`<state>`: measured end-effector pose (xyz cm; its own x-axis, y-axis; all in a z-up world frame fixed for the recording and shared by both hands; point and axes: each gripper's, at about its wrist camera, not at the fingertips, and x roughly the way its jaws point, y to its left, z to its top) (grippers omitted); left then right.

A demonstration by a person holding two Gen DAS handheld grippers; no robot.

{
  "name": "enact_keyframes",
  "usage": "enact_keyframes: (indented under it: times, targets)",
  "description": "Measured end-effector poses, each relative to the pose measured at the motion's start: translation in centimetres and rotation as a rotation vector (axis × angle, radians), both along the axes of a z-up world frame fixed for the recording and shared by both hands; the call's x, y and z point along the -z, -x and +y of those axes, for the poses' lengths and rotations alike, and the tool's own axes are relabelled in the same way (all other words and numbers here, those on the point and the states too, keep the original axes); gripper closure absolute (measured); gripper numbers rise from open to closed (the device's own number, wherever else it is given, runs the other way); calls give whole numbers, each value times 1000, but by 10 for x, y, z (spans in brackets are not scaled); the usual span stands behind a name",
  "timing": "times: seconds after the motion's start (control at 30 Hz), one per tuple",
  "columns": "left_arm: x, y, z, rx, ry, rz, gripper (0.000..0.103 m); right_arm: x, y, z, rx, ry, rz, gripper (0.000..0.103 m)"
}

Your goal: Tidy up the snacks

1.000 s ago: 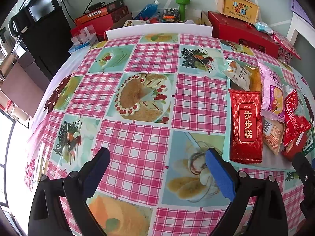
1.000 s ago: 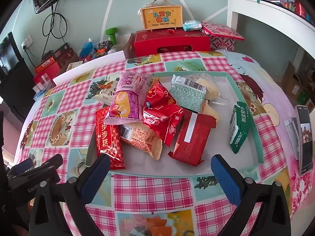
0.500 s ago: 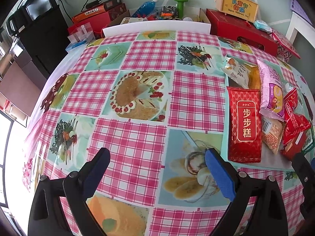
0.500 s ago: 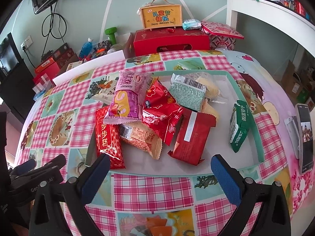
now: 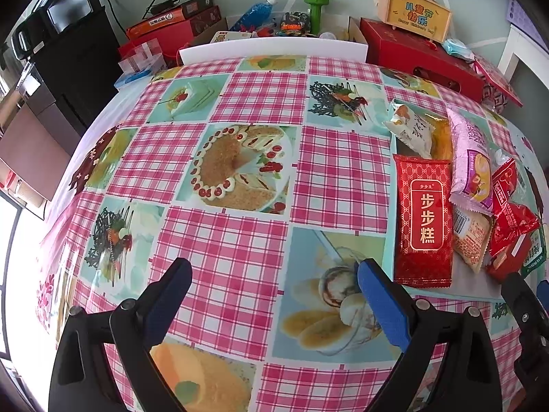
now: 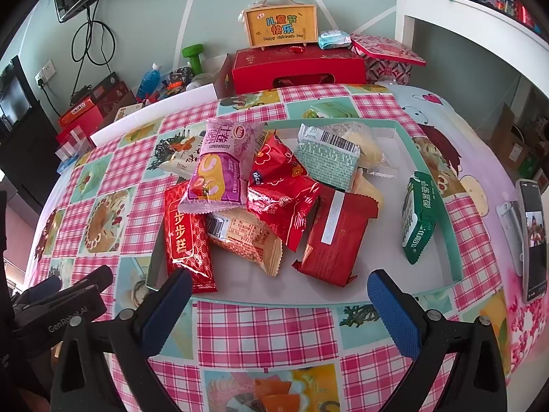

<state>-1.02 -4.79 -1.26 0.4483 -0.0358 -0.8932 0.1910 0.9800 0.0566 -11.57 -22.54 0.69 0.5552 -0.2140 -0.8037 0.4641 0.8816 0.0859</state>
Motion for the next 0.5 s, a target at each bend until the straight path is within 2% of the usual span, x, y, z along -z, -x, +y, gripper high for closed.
enact_keyframes:
  times: [0.5]
  targets:
    - [0, 1, -2, 23, 10, 2, 6, 2, -1, 1, -3, 3, 5, 0]
